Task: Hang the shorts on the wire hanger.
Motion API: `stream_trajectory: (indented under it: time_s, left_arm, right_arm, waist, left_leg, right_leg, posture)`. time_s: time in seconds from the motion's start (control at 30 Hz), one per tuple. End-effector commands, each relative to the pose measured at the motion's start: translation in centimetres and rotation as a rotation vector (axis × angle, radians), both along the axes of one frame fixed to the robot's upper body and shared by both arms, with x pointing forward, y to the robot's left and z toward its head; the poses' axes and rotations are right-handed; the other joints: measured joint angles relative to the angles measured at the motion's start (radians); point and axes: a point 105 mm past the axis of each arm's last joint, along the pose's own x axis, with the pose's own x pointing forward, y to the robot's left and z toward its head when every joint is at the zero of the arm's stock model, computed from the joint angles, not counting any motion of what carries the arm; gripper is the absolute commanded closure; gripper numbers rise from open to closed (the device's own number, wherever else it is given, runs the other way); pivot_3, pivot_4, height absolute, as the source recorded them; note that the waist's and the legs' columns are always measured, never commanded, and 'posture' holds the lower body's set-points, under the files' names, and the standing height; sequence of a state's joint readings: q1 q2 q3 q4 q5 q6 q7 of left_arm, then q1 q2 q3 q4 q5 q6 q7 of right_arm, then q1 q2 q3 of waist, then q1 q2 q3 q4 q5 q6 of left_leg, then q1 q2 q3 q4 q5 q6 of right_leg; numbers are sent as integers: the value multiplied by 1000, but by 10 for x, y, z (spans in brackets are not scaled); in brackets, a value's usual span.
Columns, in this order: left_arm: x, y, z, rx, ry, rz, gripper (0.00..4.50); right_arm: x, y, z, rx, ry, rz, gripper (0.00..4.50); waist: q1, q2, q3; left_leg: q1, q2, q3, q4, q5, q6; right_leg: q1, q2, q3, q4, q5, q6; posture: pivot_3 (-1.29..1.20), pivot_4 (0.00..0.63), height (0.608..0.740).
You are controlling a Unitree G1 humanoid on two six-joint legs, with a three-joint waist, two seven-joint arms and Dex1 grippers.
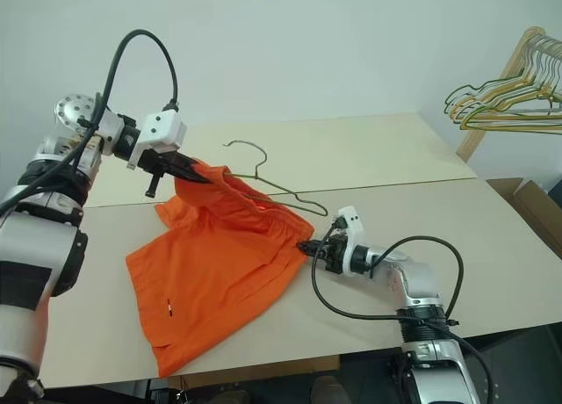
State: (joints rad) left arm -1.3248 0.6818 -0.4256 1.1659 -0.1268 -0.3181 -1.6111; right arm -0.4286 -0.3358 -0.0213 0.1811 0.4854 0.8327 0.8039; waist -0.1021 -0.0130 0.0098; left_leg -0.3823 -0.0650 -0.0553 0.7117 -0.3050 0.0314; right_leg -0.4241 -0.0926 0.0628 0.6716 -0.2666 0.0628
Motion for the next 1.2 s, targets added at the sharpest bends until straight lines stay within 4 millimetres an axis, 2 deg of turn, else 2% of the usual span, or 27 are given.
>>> stream_trajectory:
  time_s: [0.03,0.13,0.33,0.47,0.63,0.8,0.9,1.0,1.1,1.2]
  left_arm:
    - [0,-3,15,-44,-42,-14,4500]
    - [-1,-2,17,-55,-46,-13,4500]
    - [-8,1,26,-63,-59,-38,4500]
    - [-11,9,22,-19,-44,-29,4500]
    - [-9,17,14,15,-23,6,4500]
    - [-5,22,6,46,-13,35,4500]
    - [-4,25,1,87,-13,40,4500]
    - [-3,22,0,72,-24,36,4500]
    - [2,14,0,52,-65,35,4500]
    - [8,4,2,11,-108,54,4500]
  right_arm:
    - [5,2,17,24,-43,3,4474]
    - [7,-3,16,7,-38,-23,4474]
    - [19,-39,29,-10,-44,-120,4474]
    - [23,-63,36,-52,-82,-153,4474]
    - [21,-74,40,-98,-116,-145,4474]
    - [19,-77,41,-145,-166,-135,4474]
    - [16,-77,51,-249,-307,-108,4474]
    - [10,-68,76,-355,-515,-36,4474]
    - [7,-55,100,-561,-730,69,4474]
    - [9,-42,121,-663,-839,133,4474]
  waist:
    - [0,0,0]
    - [-1,0,0]
    - [-7,0,0]
    - [-13,0,0]
    - [-21,0,0]
    - [-23,0,0]
    - [-22,0,0]
    - [-21,0,0]
    - [-21,0,0]
    - [-21,0,0]
  left_leg:
    - [0,0,0,0,0,0]
    - [0,0,0,0,0,0]
    - [-1,0,0,0,0,0]
    - [0,0,-1,0,0,0]
    - [0,0,-1,0,0,1]
    - [0,0,-1,0,0,1]
    - [0,0,-1,0,0,1]
    - [-1,-1,-1,1,0,1]
    - [-1,-2,-1,1,-1,1]
    - [-1,-3,-1,2,-1,2]
  right_leg:
    - [0,0,0,0,0,0]
    - [0,0,0,0,0,0]
    - [-1,-1,0,0,0,0]
    - [0,-1,0,0,0,0]
    - [0,0,0,0,0,1]
    - [0,0,1,0,0,1]
    - [0,0,1,0,0,1]
    - [-1,0,1,0,0,1]
    - [-1,-1,1,-1,0,3]
    - [0,-1,1,-1,0,3]
  posture:
    - [-54,0,740]
    - [-56,0,740]
    - [-63,0,740]
    - [-65,0,740]
    - [-65,0,740]
    - [-67,0,740]
    - [-70,0,740]
    - [-74,0,740]
    - [-81,0,740]
    - [-91,0,740]
